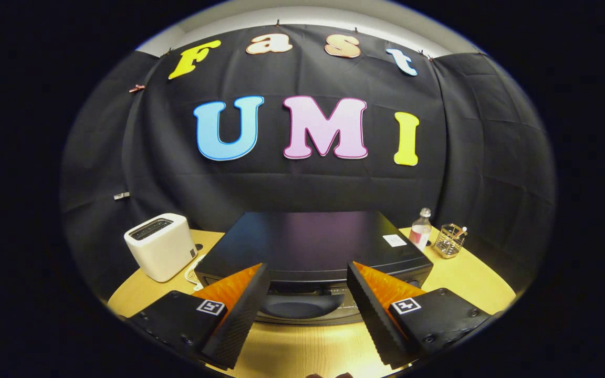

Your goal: Open the toaster oven, put the food inside, and close the toaster oven door.

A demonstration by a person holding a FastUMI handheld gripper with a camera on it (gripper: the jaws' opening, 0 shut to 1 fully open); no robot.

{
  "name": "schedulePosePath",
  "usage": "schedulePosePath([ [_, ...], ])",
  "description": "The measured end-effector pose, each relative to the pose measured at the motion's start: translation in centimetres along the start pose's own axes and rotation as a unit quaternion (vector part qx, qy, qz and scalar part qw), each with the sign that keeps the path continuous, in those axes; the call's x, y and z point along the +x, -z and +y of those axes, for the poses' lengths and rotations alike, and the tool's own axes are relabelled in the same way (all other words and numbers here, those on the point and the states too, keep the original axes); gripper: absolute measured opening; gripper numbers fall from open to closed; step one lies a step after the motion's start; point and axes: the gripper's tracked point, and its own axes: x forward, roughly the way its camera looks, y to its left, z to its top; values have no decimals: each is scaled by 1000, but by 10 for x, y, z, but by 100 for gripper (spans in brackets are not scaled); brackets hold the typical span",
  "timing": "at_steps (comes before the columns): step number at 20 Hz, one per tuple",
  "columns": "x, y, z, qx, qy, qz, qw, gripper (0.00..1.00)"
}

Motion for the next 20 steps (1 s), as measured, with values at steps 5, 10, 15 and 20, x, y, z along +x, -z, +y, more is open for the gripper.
schedulePosePath([
  [5, 18, 26, -2, -4, 11, 30, 999, 98],
  [10, 22, 30, 3, -8, -1, 26, 1000, 97],
  [15, 6, 37, 2, -1, -1, 41, 999, 97],
  [20, -22, 58, -1, -4, -10, 47, 999, 97],
])
